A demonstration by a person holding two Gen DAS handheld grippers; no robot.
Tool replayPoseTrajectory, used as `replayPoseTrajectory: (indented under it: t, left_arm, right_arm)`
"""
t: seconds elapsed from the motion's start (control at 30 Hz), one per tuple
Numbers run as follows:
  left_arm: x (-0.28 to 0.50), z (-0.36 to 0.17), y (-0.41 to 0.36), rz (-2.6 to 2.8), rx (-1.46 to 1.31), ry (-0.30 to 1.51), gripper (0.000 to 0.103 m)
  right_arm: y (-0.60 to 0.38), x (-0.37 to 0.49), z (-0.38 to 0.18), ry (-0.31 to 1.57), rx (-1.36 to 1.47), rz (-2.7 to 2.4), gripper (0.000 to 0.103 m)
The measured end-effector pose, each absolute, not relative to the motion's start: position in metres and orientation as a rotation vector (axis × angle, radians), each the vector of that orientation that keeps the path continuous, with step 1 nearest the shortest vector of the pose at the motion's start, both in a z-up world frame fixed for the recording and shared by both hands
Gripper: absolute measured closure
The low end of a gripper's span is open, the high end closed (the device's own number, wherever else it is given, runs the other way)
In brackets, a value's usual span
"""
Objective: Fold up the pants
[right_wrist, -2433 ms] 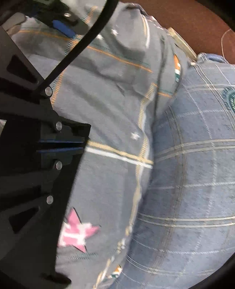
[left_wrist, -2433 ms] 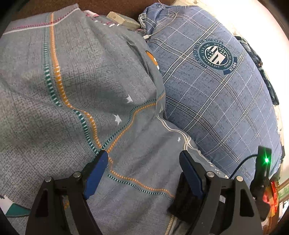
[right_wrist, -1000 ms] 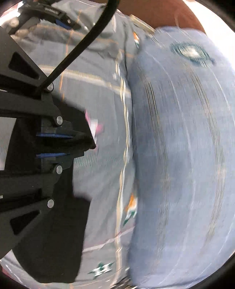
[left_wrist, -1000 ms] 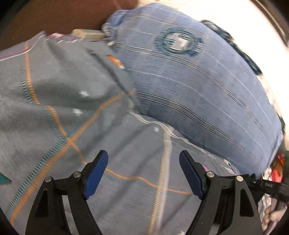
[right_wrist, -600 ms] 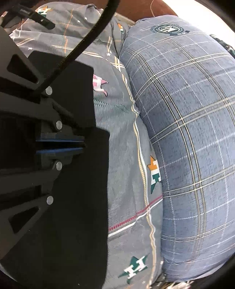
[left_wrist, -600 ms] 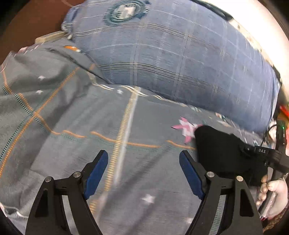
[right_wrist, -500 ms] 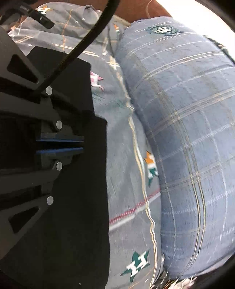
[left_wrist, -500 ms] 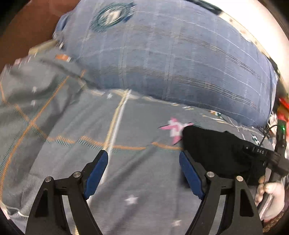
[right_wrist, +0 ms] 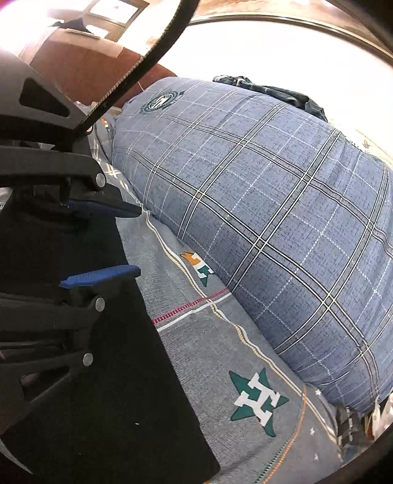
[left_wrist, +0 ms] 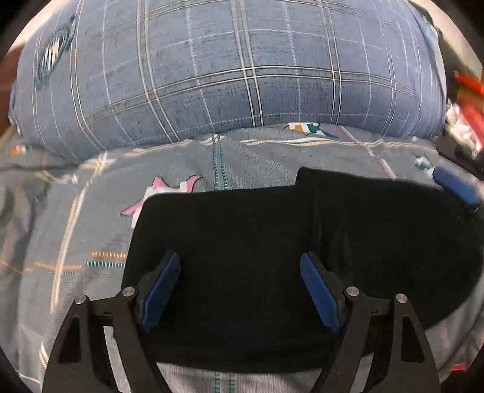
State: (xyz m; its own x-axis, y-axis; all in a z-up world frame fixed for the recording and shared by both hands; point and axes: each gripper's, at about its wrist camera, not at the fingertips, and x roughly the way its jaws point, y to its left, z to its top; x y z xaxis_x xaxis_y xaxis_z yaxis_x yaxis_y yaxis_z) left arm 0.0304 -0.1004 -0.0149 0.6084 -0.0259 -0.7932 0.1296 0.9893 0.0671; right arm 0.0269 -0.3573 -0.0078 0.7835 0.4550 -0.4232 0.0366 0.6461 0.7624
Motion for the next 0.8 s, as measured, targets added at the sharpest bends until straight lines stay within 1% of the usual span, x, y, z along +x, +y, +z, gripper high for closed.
replayPoseTrajectory:
  t: [0.07,0.17,0.27,0.3,0.4,0.5,0.6,0.7,0.8]
  left_arm:
    - [0.026,-0.003,-0.098,-0.094,0.110,0.910,0.025]
    - [0.014,0.027,-0.073,-0.101,0.000,0.873,0.025]
    - [0.008,0.048,-0.032,-0.054,-0.086,0.834,0.024]
    - [0.011,0.049,-0.017,-0.031,-0.114,0.840,0.024]
    - [0.022,0.039,0.024,0.038,-0.211,0.880,0.024]
    - [0.032,0.021,0.051,0.039,-0.300,0.927,0.024]
    - [0.044,0.004,0.043,-0.031,-0.267,0.968,0.024]
    - [0.064,-0.012,0.016,-0.151,-0.216,1.025,0.023]
    - [0.077,-0.024,-0.007,-0.210,-0.194,1.062,0.019]
  right_arm:
    - [-0.351,0.028,-0.010,0.658,0.825,0.253,0.066]
    - [-0.341,0.028,-0.012,0.677,0.797,0.275,0.066]
    - [-0.339,0.024,-0.010,0.680,0.777,0.289,0.066]
    - [-0.339,0.022,-0.009,0.677,0.770,0.291,0.064]
    - [-0.342,0.019,-0.006,0.657,0.764,0.274,0.056]
    - [-0.342,0.021,-0.009,0.670,0.772,0.275,0.055]
    - [-0.332,0.026,-0.012,0.702,0.746,0.281,0.055]
    - [-0.322,0.030,-0.011,0.719,0.707,0.293,0.055]
    - [-0.319,0.031,-0.010,0.721,0.686,0.290,0.055]
